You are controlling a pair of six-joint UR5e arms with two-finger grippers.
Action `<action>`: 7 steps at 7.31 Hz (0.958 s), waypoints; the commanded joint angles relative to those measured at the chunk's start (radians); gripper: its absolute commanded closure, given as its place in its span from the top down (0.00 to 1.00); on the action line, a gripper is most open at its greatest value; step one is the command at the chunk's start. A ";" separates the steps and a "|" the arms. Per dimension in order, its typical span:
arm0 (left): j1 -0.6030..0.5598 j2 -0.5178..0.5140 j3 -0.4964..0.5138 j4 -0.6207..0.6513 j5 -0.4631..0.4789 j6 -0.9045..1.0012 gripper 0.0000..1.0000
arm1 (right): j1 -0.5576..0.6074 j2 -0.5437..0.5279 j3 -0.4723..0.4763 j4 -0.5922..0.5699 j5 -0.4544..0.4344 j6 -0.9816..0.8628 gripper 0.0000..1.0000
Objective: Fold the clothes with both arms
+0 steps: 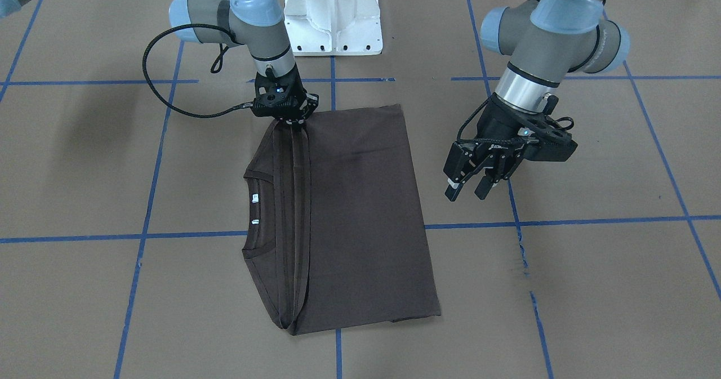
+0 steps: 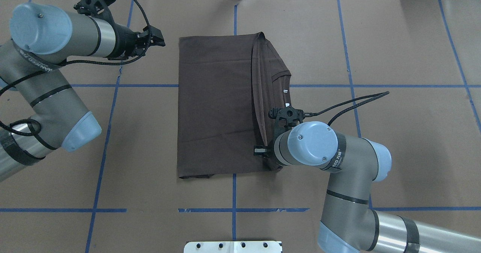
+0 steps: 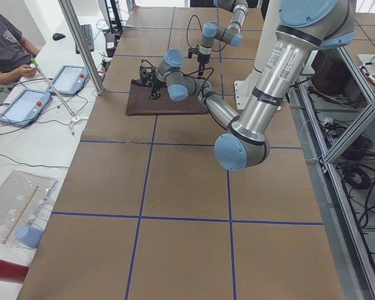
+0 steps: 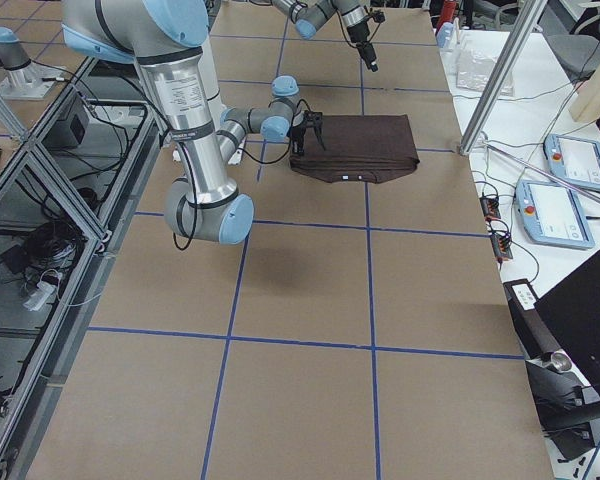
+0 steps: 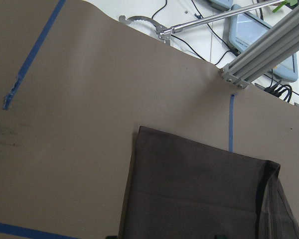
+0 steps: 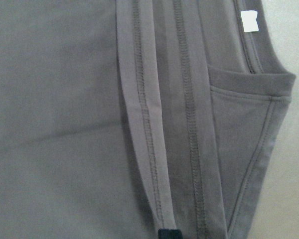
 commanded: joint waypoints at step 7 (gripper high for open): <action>0.002 -0.007 -0.010 0.000 0.000 -0.017 0.72 | -0.018 -0.053 0.049 0.004 -0.097 0.321 1.00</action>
